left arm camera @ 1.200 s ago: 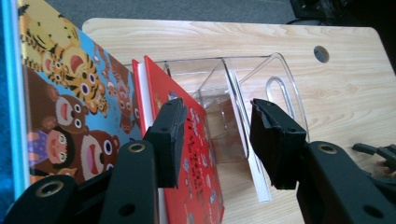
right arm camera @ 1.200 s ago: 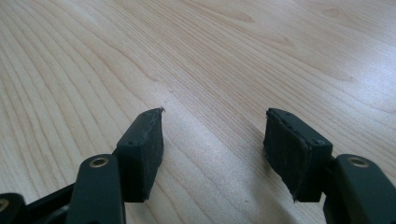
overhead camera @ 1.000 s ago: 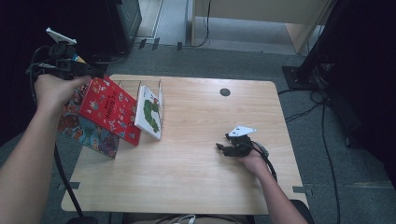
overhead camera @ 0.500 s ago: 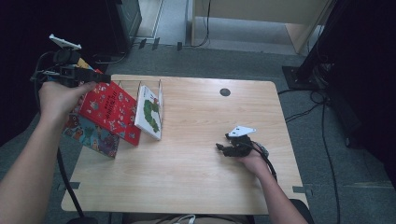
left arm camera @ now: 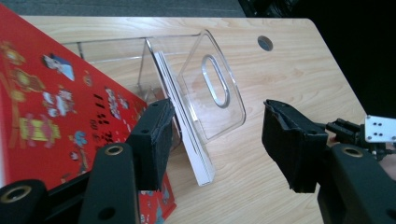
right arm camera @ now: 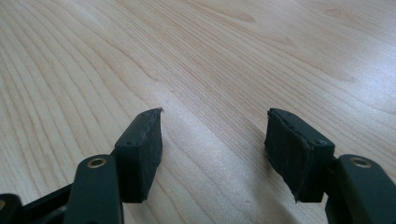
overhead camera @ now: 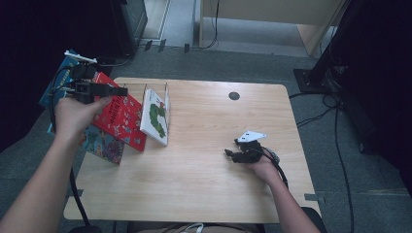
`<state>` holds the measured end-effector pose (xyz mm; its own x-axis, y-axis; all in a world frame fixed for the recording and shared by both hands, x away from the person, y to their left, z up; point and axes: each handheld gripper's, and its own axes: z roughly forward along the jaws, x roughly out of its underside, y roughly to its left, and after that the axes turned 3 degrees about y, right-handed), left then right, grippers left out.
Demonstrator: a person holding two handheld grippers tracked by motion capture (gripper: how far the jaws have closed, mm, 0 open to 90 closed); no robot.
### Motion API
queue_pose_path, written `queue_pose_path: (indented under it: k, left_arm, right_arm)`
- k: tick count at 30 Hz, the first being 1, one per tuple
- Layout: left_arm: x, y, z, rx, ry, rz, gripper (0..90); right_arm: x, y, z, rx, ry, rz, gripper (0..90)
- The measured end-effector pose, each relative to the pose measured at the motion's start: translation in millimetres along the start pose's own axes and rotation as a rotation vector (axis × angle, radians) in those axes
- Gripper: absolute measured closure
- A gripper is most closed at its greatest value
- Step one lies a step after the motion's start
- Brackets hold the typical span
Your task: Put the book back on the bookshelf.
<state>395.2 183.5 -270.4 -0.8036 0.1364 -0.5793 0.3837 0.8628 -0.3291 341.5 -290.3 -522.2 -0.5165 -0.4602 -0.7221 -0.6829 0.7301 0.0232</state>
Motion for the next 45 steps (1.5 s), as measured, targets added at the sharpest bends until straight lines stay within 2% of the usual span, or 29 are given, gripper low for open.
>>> queue_pose_path:
  k: [1, 3, 11, 14, 19, 23, 27, 33, 34, 35, 42, 45]
  left_arm:
    - [1.4, -1.0, 1.7, -0.004, 0.0, 0.002, 43.1]
    - [4.8, -2.6, 4.9, 0.014, -0.004, 0.0, 42.9]
    - [22.9, -14.0, 23.6, 0.03, -0.006, 0.03, 42.6]
    - [29.7, -18.5, 31.3, 0.032, -0.009, 0.05, 42.6]
    - [41.7, -28.2, 47.4, 0.066, -0.018, 0.083, 42.2]
    - [49.5, -35.9, 58.7, 0.07, -0.02, 0.106, 42.1]
    - [57.1, -41.5, 70.2, 0.099, -0.013, 0.117, 41.9]
    - [67.3, -50.8, 89.6, 0.104, -0.008, 0.16, 41.8]
    - [71.0, -53.3, 97.4, 0.13, -0.005, 0.167, 41.7]
    - [72.7, -54.8, 100.6, 0.135, -0.005, 0.169, 41.6]
    - [83.5, -64.3, 117.0, 0.147, -0.003, 0.197, 41.6]
    - [90.0, -68.9, 124.3, 0.156, 0.017, 0.209, 41.3]
  right_arm:
    - [0.0, 0.1, 0.0, 0.0, -0.001, 0.001, 36.4]
    - [0.0, 0.0, 0.0, 0.0, 0.0, 0.0, 36.5]
    - [0.0, 0.0, 0.1, 0.0, -0.001, 0.0, 36.5]
    - [0.0, 0.0, 0.1, 0.0, -0.001, 0.001, 36.4]
    - [0.1, 0.0, 0.1, 0.001, -0.001, 0.0, 36.4]
    - [0.1, 0.1, 0.0, 0.001, 0.0, 0.0, 36.5]
    - [0.1, 0.1, 0.1, 0.001, -0.001, 0.0, 36.4]
    - [0.1, 0.1, 0.1, 0.001, -0.002, 0.0, 36.3]
    - [0.1, 0.1, 0.1, 0.0, -0.002, 0.0, 36.3]
    - [0.1, 0.1, 0.2, 0.0, -0.001, 0.0, 36.3]
    - [0.1, 0.4, 0.4, 0.001, -0.003, -0.001, 35.8]
    - [0.1, 0.8, 0.3, 0.0, -0.003, -0.003, 35.7]
